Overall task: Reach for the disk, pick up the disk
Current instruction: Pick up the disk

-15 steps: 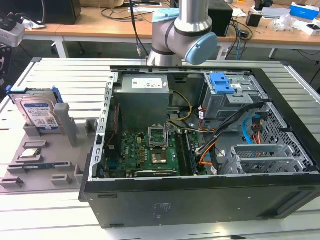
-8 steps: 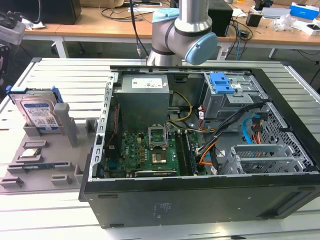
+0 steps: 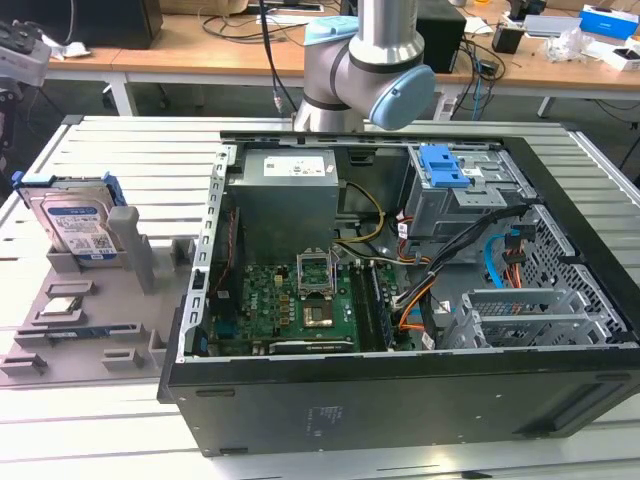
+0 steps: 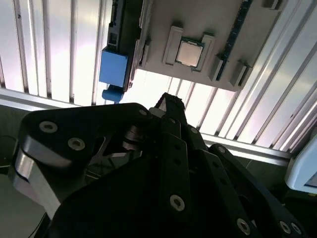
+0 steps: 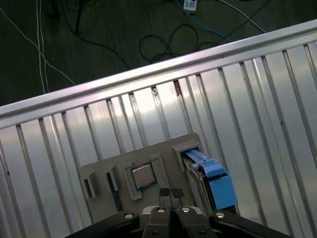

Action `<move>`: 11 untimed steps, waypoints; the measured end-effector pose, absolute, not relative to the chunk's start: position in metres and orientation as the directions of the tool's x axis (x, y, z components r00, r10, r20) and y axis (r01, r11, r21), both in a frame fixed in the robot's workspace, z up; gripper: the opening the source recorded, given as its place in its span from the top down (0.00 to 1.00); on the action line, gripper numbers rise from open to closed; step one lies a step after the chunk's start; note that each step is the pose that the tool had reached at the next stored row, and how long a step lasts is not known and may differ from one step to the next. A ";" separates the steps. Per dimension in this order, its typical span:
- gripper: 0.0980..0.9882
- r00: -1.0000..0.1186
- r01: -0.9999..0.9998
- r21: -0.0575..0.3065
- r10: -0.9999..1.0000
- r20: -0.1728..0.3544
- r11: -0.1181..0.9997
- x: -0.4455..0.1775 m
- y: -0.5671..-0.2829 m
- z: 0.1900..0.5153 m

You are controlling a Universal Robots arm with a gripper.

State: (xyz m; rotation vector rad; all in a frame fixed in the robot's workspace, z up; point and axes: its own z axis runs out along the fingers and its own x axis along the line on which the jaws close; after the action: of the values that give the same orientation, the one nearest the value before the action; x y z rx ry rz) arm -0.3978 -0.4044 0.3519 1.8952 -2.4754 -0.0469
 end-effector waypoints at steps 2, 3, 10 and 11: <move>0.99 -0.243 -0.969 0.038 -0.970 0.001 0.242 -0.398 -0.404 0.352; 0.99 -0.226 -0.973 0.038 -0.974 0.001 0.226 -0.398 -0.404 0.352; 0.99 -0.136 -0.990 0.038 -0.991 0.000 0.136 -0.398 -0.404 0.352; 0.99 -0.119 -0.992 0.038 -0.993 0.000 0.119 -0.398 -0.404 0.352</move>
State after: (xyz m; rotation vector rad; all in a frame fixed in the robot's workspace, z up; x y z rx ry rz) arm -0.3978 -0.4044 0.3519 2.0679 -2.3304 -0.0440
